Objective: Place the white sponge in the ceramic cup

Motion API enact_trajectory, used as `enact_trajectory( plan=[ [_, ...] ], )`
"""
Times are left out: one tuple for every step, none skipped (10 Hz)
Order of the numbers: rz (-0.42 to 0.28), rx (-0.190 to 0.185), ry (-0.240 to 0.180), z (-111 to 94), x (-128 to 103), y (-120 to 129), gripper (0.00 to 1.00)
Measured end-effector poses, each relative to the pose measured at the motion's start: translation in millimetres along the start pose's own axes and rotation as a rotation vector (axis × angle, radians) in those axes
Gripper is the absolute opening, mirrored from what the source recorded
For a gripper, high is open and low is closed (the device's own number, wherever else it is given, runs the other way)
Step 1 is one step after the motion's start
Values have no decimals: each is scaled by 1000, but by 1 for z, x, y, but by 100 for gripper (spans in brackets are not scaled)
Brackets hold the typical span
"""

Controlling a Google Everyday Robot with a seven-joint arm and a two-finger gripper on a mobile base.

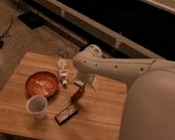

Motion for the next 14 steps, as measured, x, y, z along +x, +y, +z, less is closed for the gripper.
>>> enact_trajectory(
  plan=[
    [0, -3, 3, 6, 1, -1, 80],
    [0, -7, 6, 10, 1, -3, 80],
    [-1, -10, 7, 15, 1, -6, 80],
    [-2, -13, 9, 22, 0, -7, 80],
    [-3, -17, 13, 27, 0, -8, 80],
    [-3, -18, 14, 28, 0, -9, 80],
    [-4, -23, 20, 33, 0, -12, 80],
    [-5, -22, 22, 36, -1, -14, 80],
    [-5, -25, 24, 40, -2, -15, 80],
    [-4, -32, 28, 46, -1, -14, 80],
    [-4, -37, 31, 51, -2, -16, 80],
    [-7, -37, 34, 54, -3, -21, 80],
    [-6, -42, 37, 60, -4, -22, 80],
    [1, -47, 42, 67, -4, -23, 80]
  ],
)
